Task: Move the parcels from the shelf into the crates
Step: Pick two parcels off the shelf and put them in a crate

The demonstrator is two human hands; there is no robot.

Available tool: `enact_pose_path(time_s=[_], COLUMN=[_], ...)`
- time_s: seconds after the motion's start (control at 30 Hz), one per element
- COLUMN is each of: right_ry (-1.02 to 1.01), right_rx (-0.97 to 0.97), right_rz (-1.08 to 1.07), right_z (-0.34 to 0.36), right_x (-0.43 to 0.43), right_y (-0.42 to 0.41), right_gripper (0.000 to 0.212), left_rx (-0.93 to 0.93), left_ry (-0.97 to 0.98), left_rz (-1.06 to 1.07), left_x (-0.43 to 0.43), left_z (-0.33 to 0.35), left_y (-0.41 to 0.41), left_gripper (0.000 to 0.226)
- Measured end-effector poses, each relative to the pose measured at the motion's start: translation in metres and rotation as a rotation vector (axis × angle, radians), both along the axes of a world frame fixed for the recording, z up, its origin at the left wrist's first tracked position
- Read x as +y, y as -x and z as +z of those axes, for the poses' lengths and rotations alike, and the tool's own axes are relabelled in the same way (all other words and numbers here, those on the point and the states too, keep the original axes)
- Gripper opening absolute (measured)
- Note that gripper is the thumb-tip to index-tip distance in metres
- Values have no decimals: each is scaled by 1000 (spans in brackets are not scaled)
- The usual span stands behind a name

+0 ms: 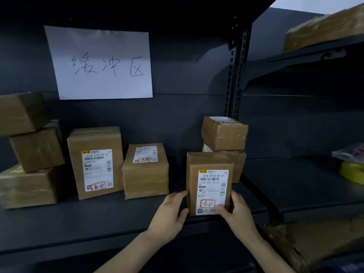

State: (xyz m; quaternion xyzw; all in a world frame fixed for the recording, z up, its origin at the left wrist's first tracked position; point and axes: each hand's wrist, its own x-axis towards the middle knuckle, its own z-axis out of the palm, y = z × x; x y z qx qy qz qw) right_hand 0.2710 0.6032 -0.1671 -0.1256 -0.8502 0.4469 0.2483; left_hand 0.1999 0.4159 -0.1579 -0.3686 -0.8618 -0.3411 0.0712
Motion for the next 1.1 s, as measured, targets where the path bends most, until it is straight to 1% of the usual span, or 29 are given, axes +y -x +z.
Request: enact_pose_path(time_s=[0.27, 0.4, 0.5, 0.6, 0.7, 0.77, 0.9, 1.1], right_ry=[57, 37, 16, 3, 5, 3, -9, 20], right_rx=[-2, -4, 1, 5, 17, 24, 32, 33], right_rz=[36, 52, 56, 67, 88, 112, 178, 285], right_z=[1, -2, -4, -5, -5, -5, -5, 1], right_x=[1, -7, -15, -22, -32, -41, -63, -101], right_y=[6, 8, 9, 10, 13, 15, 19, 29], right_gripper=[48, 49, 55, 58, 56, 56, 58, 54], left_rx=[-3, 2, 77, 182, 273, 297, 287, 225], left_ry=[12, 33, 84, 132, 157, 171, 153, 70], left_rz=[11, 17, 46, 54, 57, 69, 121, 228], left_x=[-12, -10, -15, -26, -39, -51, -77, -119], left_z=[0, 0, -1, -3, -4, -5, -4, -2], left_y=[1, 0, 1, 2, 2, 1, -1, -5], left_gripper=[51, 53, 52, 47, 44, 44, 41, 37])
